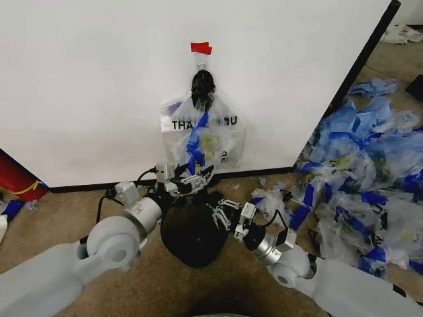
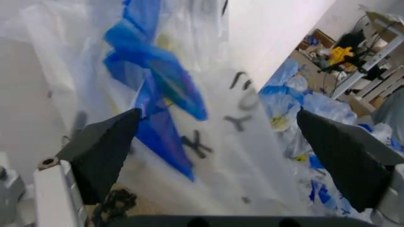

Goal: Pick up the garbage bag from the wall and place it over the trash bin.

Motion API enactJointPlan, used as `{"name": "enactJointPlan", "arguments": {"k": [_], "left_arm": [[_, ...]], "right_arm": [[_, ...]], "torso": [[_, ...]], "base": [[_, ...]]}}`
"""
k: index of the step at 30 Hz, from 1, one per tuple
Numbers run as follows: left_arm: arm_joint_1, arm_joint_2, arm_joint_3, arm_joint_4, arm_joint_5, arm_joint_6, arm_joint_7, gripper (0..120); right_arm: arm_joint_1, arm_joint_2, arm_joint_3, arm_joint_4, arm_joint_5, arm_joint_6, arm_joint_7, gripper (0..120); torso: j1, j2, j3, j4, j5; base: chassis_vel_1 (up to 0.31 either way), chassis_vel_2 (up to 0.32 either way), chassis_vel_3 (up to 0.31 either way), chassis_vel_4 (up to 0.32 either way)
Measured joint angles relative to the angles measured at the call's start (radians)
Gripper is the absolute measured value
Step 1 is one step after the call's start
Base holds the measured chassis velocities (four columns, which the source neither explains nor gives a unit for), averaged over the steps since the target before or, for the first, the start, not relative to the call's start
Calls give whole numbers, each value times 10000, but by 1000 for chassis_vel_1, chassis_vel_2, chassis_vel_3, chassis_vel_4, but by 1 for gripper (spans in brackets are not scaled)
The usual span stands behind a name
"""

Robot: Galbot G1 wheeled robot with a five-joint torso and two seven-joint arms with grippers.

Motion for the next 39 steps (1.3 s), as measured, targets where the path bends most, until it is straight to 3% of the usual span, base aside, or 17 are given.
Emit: {"name": "enactJointPlan", "arguments": {"k": [18,39], "left_arm": [[-330,-151,598,512,36,-140,-1,94],[-116,-87,533,494,187,-263,-29,20]], "right_arm": [[-156,-9,208,144,-70,84,-71,0],[-340,32,372,145,-214,140,-61,0]], "torso": [[0,0,0,0,-1],[0,1,0,-1,-1]], "base": [[0,0,0,0],[0,0,0,0]]}}
